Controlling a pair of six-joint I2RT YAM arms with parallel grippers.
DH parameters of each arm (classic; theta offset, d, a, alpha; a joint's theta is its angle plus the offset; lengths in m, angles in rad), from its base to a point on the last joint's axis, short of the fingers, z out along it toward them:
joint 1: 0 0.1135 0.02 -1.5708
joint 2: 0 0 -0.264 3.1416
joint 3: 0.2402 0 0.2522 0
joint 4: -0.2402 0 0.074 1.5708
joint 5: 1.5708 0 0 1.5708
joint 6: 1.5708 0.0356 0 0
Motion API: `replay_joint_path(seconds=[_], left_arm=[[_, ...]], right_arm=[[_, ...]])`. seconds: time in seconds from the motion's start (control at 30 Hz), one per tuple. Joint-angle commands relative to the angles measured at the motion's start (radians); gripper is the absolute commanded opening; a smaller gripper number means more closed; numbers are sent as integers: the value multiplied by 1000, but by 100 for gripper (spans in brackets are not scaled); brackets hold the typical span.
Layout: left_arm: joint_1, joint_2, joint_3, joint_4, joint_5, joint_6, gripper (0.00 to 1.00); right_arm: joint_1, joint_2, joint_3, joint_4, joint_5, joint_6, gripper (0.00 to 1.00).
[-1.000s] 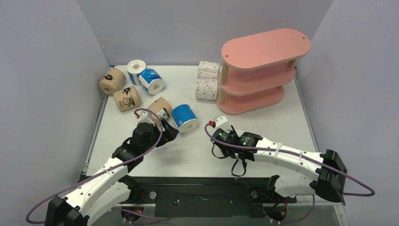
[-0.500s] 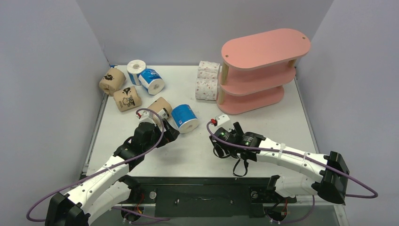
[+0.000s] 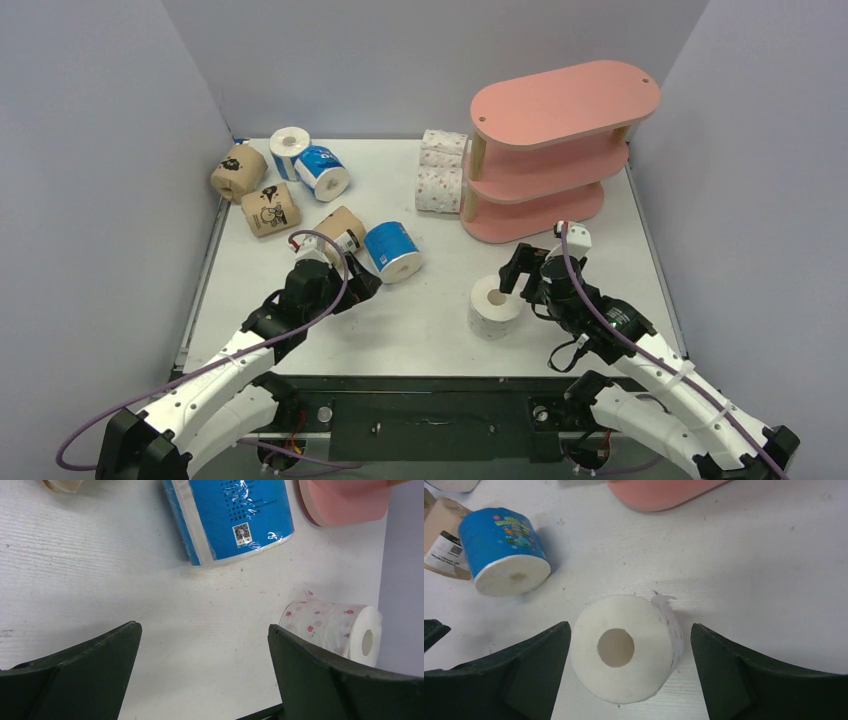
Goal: Place and organize the paper towels onto the shelf
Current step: Place the paper towel at the center of the board.
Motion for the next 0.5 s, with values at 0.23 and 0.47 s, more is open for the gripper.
replay_joint_path(seconds=[0.23, 0.47], left_arm=[[7, 6, 15, 39, 9, -9, 98], [6, 11, 11, 42, 9, -11, 98]], right_arm=[[-143, 3, -151, 125, -220, 69, 76], [-143, 12, -181, 157, -258, 59, 70]])
